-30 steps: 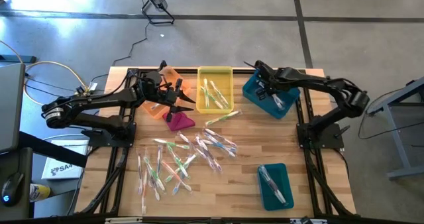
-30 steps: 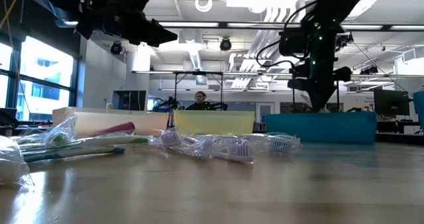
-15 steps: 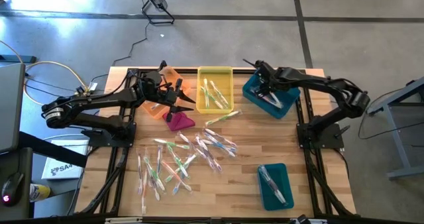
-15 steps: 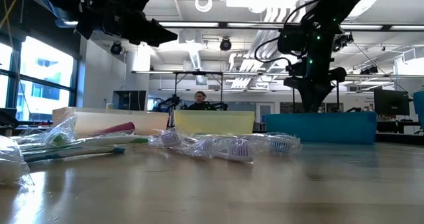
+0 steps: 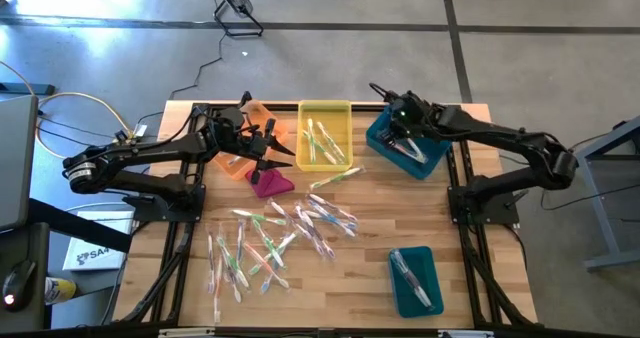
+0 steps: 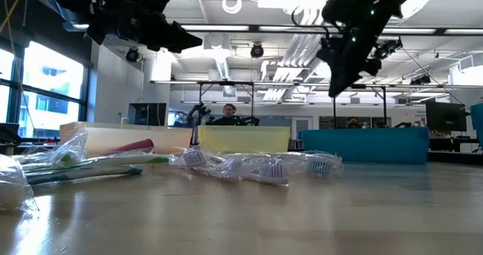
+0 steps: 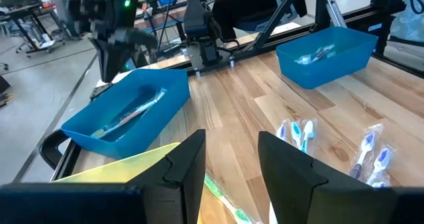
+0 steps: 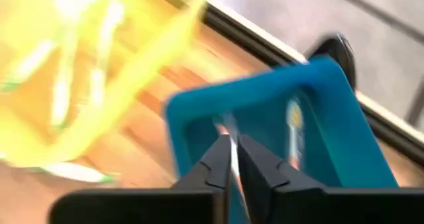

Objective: Pick & Place Toothbrushes
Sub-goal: Put the purple toothbrush into the bottom blue bin

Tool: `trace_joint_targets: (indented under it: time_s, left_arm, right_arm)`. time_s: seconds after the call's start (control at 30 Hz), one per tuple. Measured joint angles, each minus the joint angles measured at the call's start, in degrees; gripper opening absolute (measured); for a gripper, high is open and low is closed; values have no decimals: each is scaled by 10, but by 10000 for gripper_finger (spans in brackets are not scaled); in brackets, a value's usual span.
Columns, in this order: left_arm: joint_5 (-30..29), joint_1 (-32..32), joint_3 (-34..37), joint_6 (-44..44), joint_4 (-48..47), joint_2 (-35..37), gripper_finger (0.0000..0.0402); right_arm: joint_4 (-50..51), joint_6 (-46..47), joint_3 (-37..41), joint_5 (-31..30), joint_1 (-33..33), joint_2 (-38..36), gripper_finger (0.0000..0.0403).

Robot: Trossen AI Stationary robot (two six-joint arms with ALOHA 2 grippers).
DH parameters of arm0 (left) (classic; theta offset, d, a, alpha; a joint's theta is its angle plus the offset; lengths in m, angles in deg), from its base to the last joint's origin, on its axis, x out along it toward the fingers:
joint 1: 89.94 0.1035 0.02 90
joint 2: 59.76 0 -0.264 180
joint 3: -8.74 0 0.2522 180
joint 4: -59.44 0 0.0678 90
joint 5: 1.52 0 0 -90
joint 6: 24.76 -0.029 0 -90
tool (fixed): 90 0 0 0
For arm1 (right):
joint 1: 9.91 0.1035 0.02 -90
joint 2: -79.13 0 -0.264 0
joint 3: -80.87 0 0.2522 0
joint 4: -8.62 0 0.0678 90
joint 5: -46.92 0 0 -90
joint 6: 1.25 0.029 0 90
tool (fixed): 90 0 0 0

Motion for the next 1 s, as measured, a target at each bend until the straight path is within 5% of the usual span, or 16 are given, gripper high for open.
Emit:
trace_joint_targets:
  time_s: [0.2, 0.63, 1.0]
  left_arm:
    - [0, 0, 0, 0, 0, 0, 134]
    - [0, 0, 0, 0, 0, 0, 134]
    - [2, 0, 0, 5, -5, 0, 134]
  right_arm:
    - [-23, -34, 0, 7, 53, -6, 3]
    - [-137, -148, 0, 144, 183, -6, 3]
    - [-185, -119, 0, 143, 252, -5, 3]
